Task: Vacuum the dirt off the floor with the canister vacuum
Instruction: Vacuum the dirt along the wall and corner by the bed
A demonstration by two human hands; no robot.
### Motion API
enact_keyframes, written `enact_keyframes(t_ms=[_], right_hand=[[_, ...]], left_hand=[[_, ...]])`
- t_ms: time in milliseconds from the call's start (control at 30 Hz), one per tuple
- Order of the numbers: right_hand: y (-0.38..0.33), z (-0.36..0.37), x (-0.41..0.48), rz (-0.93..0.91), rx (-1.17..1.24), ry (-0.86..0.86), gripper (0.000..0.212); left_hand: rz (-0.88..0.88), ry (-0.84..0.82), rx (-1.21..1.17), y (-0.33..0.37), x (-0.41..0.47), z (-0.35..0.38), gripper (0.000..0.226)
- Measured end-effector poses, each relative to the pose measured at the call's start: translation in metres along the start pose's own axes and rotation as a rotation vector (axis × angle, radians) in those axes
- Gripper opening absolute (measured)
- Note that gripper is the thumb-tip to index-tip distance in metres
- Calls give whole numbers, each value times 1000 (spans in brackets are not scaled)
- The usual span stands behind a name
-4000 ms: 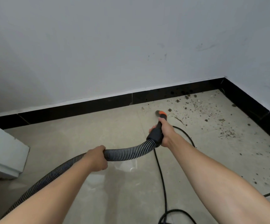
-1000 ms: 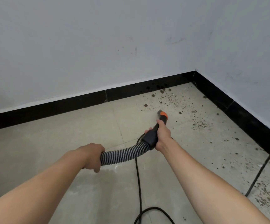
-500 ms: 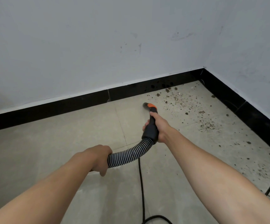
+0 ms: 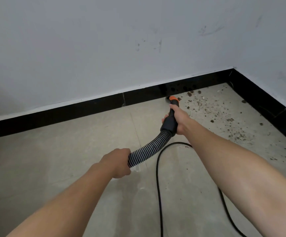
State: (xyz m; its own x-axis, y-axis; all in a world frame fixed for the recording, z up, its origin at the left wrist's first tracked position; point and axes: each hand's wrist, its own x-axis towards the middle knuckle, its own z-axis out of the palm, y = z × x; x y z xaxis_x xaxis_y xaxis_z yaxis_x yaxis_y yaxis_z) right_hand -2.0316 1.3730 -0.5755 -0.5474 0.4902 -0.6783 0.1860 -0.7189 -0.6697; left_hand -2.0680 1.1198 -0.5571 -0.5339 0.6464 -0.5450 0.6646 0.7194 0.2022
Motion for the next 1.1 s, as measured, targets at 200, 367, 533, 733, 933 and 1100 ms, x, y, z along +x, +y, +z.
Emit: enact_keyframes(t_ms=[200, 367, 533, 733, 933, 1100], right_hand=[[5, 23, 5, -5, -32, -30, 51], [70, 53, -42, 90, 37, -27, 43], [144, 73, -116, 170, 263, 39, 24], [186, 45, -191, 139, 523, 187, 13], [182, 4, -214, 160, 634, 285, 15], [143, -1, -181, 113, 486, 210, 31]], left_hand=[[-54, 4, -55, -5, 8, 2, 28], [-107, -51, 60, -30, -14, 0, 36], [-218, -258, 282, -79, -61, 6, 46], [-136, -334, 415, -83, -86, -1, 33], [-34, -394, 413, -43, -85, 5, 52], [39, -313, 294, -25, -90, 2, 42]])
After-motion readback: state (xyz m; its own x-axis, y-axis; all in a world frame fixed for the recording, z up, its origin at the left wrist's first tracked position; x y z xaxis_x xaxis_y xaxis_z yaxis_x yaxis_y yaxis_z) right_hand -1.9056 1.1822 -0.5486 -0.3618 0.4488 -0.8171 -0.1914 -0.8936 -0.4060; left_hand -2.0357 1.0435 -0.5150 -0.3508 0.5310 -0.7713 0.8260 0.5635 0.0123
